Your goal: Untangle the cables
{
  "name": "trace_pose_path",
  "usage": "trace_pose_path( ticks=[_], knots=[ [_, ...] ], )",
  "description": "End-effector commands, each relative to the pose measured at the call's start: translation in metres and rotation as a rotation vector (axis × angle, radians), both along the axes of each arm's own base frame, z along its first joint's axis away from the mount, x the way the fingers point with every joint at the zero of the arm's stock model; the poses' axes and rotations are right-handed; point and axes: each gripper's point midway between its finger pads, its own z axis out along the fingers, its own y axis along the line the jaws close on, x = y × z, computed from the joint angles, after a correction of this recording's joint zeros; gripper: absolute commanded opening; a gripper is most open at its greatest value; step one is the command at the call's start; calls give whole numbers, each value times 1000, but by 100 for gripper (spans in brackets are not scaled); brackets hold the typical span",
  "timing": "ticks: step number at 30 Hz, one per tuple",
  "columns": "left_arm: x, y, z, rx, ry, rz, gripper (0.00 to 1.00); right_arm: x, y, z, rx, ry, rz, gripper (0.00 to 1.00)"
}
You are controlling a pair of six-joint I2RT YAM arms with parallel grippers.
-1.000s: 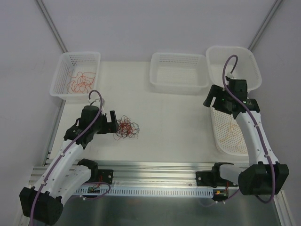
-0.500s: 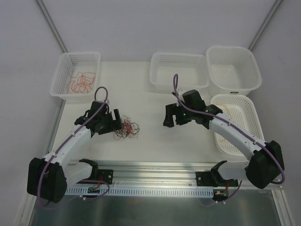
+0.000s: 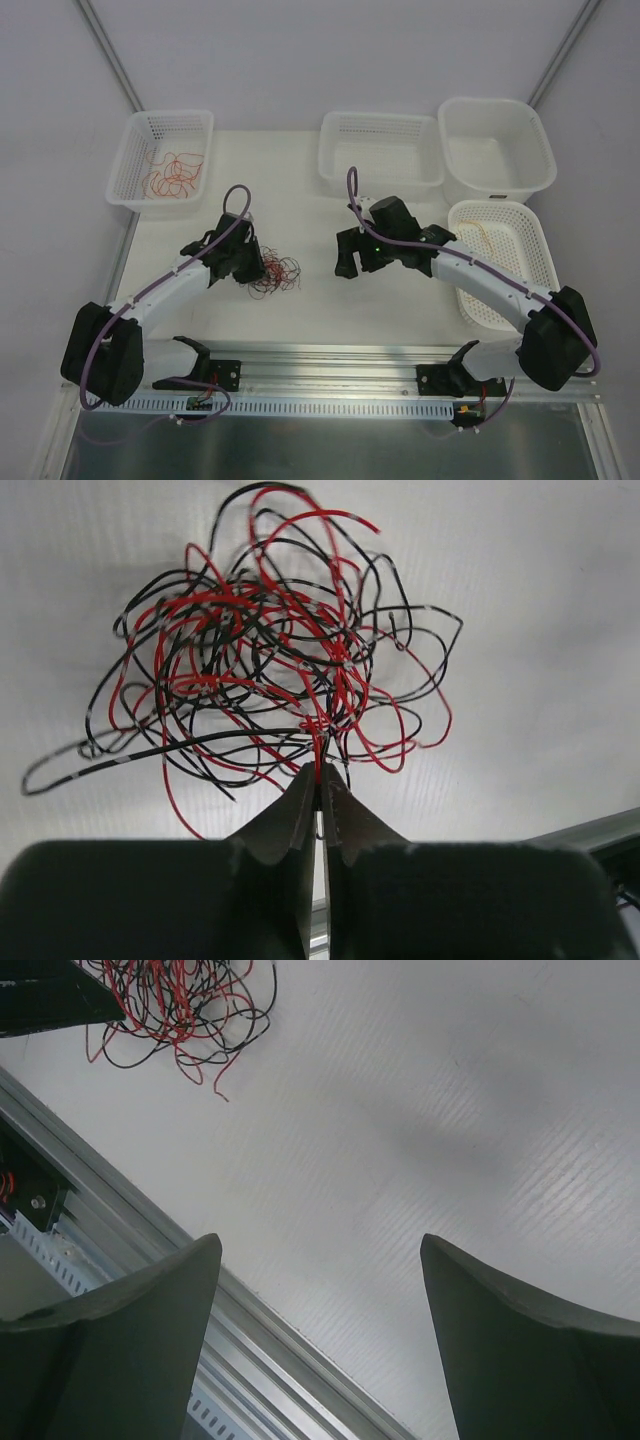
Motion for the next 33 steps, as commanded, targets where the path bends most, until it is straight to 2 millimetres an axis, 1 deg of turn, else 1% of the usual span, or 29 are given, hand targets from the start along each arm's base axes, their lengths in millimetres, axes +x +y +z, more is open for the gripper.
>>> trace_pose_path(
  ticks=[1,2,4,5,6,7,8,10,13,14,15,17,18,20,21,22,24,26,29,30,31,33],
  knots=[
    [13,-32,25,-76,-59,-26,0,2,6,26,52,-90,70,85],
    [15,-40,33,-100,-66,-34,0,1,6,26,45,-95,89,85],
    [12,-54,43,-129,-72,-53,0,-1,9,31,58,-97,120,85],
    [11,-64,51,-134,-94,-87,0,-1,10,32,68,-104,130,85],
    [10,-68,55,-134,-107,-101,0,0,16,38,106,-119,148,85],
    [12,-72,62,-139,-124,-114,0,-2,19,36,119,-116,160,84],
    [10,-75,64,-149,-125,-128,0,0,25,38,148,-125,168,83],
    [8,-78,70,-161,-139,-149,0,-4,34,39,183,-108,203,82],
    [5,-79,77,-159,-178,-222,0,0,49,37,231,-91,215,78],
    [5,-79,79,-160,-188,-236,0,5,58,38,256,-103,221,77],
    [4,-78,79,-154,-195,-249,0,5,64,36,268,-73,205,76],
    [3,-83,84,-167,-202,-287,0,9,77,41,301,-64,203,73],
    [1,-88,84,-186,-189,-315,0,11,82,33,295,-38,191,72],
    [2,-90,84,-191,-181,-315,0,11,93,32,316,-10,165,67],
    [3,-91,81,-187,-172,-313,0,13,95,28,307,-6,144,65],
    [4,-91,79,-183,-168,-308,0,11,99,21,297,19,129,62],
    [4,-92,75,-185,-154,-307,0,12,101,13,285,29,95,60],
    [3,-94,76,-196,-152,-316,0,16,107,8,303,34,62,55],
    [3,-92,76,-193,-161,-310,0,19,109,-8,285,56,46,49],
    [3,-91,78,-192,-168,-305,0,20,111,-9,282,53,50,48],
    [3,-90,77,-187,-169,-300,0,21,110,-16,269,64,45,42],
    [2,-89,79,-188,-180,-298,0,22,111,-19,265,72,44,35]
  ],
)
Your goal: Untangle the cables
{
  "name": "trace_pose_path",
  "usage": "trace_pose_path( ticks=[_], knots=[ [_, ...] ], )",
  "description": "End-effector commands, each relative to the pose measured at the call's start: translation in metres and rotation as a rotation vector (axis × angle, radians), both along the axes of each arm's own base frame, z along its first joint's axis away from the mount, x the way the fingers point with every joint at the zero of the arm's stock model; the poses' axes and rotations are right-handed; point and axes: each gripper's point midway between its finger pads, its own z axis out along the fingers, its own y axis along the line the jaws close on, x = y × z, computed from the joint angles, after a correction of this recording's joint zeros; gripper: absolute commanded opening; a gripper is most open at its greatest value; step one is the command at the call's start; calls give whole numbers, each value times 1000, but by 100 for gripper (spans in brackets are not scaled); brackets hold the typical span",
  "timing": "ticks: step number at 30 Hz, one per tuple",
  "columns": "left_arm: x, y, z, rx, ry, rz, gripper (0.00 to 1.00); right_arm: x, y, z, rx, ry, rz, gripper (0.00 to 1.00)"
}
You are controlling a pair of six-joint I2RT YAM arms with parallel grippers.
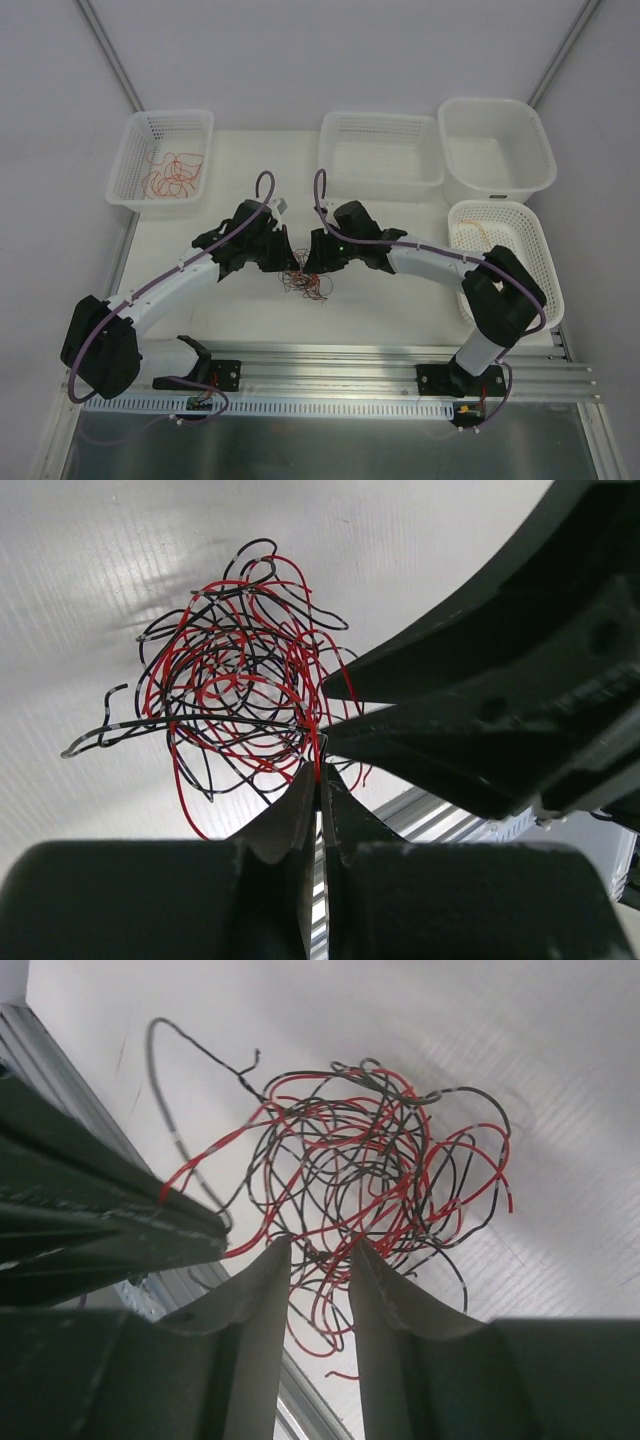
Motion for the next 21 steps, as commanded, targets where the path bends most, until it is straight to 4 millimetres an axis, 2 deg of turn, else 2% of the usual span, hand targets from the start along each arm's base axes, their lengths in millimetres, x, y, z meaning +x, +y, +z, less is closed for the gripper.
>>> trace_pose_path(
  ticks=[1,3,5,6,8,9,10,12,13,15,16,18,19,20,21],
  knots=[
    [3,-2,16,-33,-62,-5,0,13,12,8,41,-23,-27,32],
    [4,4,17,-22,-82,23,0,13,11,4,28,-23,-19,28],
    [5,9,13,-3,-91,41,0,12,8,3,10,-22,-16,19],
    [5,10,14,2,-101,46,0,11,6,4,2,-34,-10,12],
    [6,14,10,19,-104,55,0,12,-3,7,-34,-54,-13,3],
    [7,20,5,47,-105,80,0,13,-7,18,-37,-82,-15,1],
    [8,25,0,64,-99,97,0,11,-16,20,-73,-95,-5,1],
    [9,37,-14,94,-57,162,0,17,-26,45,-73,-153,-18,1],
    [7,44,-21,110,-30,185,0,19,-40,47,-105,-156,-20,1],
    [8,61,-35,130,28,264,0,25,-55,67,-107,-190,-37,1],
    [7,69,-42,144,57,295,0,30,-73,83,-107,-203,-74,1],
    [4,84,-53,159,109,355,0,37,-91,113,-72,-243,-105,1],
    [7,98,-58,162,133,410,0,41,-114,131,-72,-278,-138,1],
    [5,105,-62,171,159,431,0,44,-124,143,-63,-302,-146,1],
    [4,112,-65,178,176,455,0,56,-141,167,-48,-346,-197,1]
  ],
)
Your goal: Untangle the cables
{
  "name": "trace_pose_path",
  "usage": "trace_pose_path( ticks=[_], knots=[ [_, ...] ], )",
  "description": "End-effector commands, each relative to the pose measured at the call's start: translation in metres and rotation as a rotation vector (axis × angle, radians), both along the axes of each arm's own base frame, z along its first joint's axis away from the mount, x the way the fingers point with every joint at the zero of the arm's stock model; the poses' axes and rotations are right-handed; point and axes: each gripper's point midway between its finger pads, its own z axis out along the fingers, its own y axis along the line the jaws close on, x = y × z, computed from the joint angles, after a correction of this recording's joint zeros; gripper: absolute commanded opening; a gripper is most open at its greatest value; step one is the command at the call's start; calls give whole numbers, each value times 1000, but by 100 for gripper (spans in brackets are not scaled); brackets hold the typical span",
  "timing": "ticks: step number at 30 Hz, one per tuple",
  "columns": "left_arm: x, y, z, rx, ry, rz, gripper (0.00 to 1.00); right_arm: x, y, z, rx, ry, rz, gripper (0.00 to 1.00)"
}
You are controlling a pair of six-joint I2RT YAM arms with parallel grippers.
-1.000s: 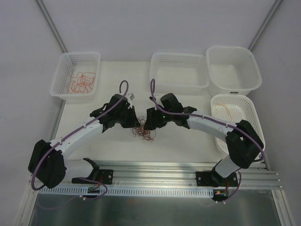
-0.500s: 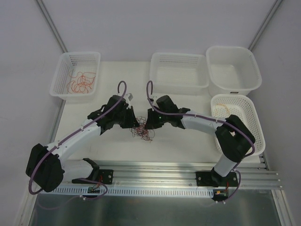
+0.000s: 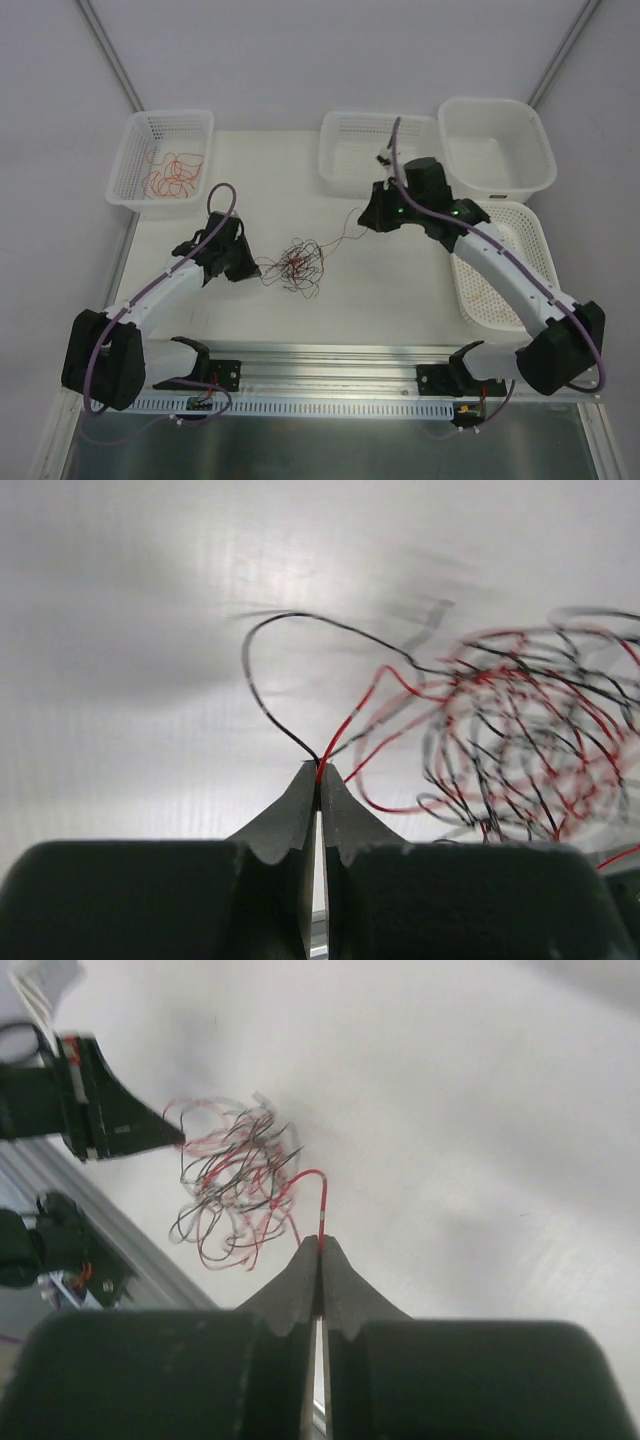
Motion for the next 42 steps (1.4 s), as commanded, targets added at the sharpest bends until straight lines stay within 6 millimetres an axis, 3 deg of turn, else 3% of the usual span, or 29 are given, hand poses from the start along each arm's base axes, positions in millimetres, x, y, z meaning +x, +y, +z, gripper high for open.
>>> trace_pose_path(
  ticks=[1,7,9,14,20,25,30,33,34,37,42],
  knots=[
    [-5,31,-16,32,91,139,0,8,-57,77,16,-150,-67,1],
    [2,50,-13,71,114,198,0,5,-114,176,71,-363,-161,1],
    [6,61,-9,105,113,223,0,3,-131,198,81,-415,-210,1],
    [10,95,-3,209,115,294,0,-12,-152,252,116,-549,-260,1],
    [17,112,7,282,89,285,0,-19,-145,267,175,-569,-223,1],
    [9,128,-4,377,135,292,0,-28,-142,286,205,-615,-203,1],
    [-1,141,-12,439,175,300,0,-33,-152,301,189,-666,-244,1],
    [-3,145,-14,455,189,299,0,-36,-165,318,151,-727,-295,1],
    [-3,147,-14,462,192,301,0,-42,-172,337,145,-776,-330,1],
    [-4,157,-15,512,209,289,0,-46,-175,356,145,-814,-345,1],
    [1,173,-5,583,207,311,0,-48,-164,367,213,-819,-302,1]
  ],
)
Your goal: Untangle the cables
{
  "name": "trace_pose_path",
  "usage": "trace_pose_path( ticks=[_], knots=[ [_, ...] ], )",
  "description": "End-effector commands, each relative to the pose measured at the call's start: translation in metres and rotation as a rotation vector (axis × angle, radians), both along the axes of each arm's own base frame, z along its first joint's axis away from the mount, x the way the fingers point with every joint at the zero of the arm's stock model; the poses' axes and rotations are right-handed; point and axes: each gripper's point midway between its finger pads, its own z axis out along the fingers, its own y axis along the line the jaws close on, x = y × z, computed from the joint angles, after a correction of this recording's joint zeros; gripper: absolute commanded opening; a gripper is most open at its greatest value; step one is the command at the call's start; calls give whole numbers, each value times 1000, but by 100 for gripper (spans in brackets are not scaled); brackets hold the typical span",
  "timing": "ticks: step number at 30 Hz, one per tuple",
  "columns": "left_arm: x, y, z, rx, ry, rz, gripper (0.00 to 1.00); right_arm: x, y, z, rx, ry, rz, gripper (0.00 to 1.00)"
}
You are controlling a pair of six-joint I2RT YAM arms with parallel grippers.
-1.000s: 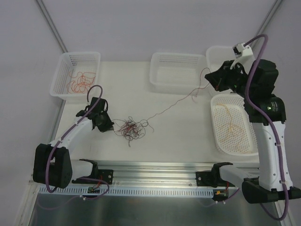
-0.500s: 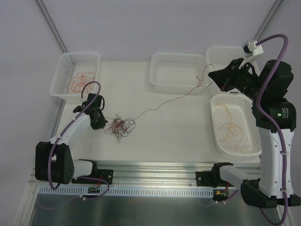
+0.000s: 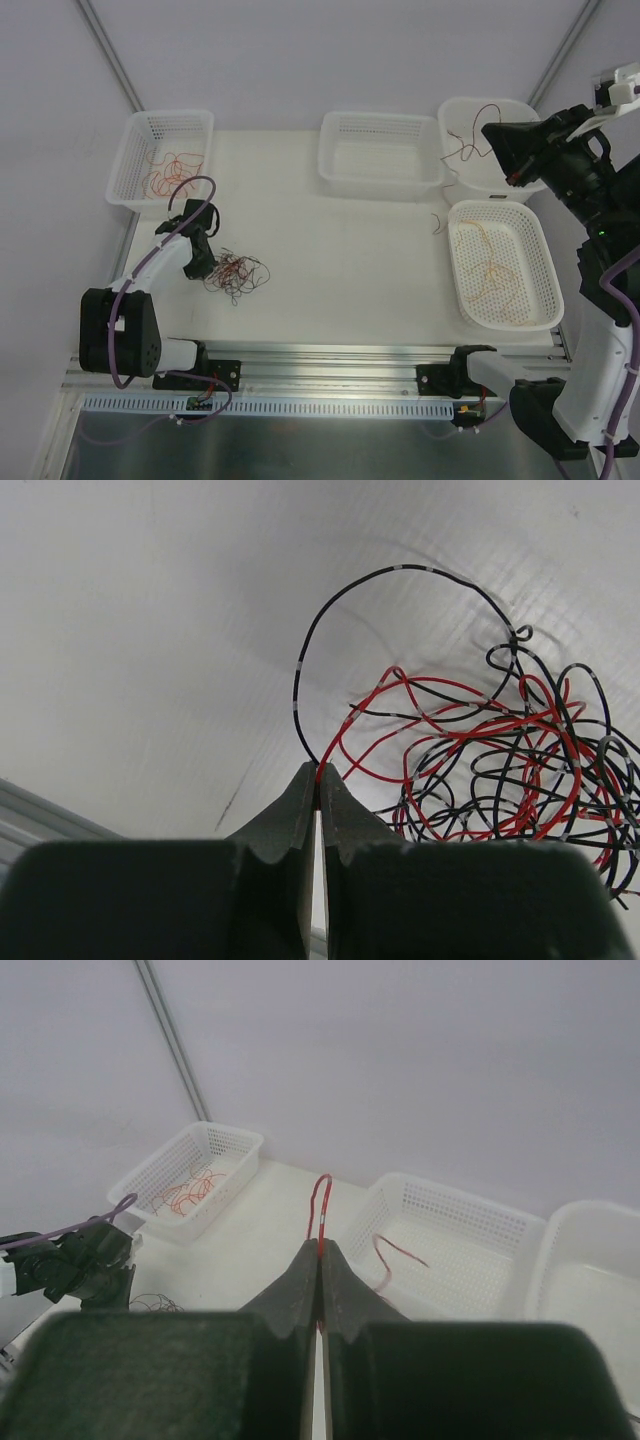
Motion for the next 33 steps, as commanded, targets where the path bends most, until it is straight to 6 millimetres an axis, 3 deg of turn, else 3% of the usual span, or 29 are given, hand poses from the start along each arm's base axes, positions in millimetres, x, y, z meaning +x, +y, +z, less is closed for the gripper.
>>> trace_pose_path(
  ticks=[1,5,6,9,10,14,19,24,33],
  knots=[
    [6,15,16,66,-5,-1,0,4,8,6,26,-5,46,1],
    [16,-9,21,-63,-39,-44,1,16,17,-18,44,71,96,1],
    [18,-16,21,-99,-44,-59,3,25,18,-32,43,108,98,1],
    [22,-45,23,-246,-77,-137,7,41,19,-55,40,168,92,1],
    [20,-61,24,-332,-87,-177,8,45,19,-58,41,180,95,1],
    [16,-89,28,-462,-119,-266,14,69,22,-71,47,211,96,1],
    [7,-126,37,-619,-148,-375,22,97,28,-72,76,218,116,1],
    [-9,-158,48,-685,-155,-512,35,123,35,-49,110,158,144,1],
    [-16,-167,64,-712,-212,-530,89,190,41,-26,153,80,148,1]
  ],
)
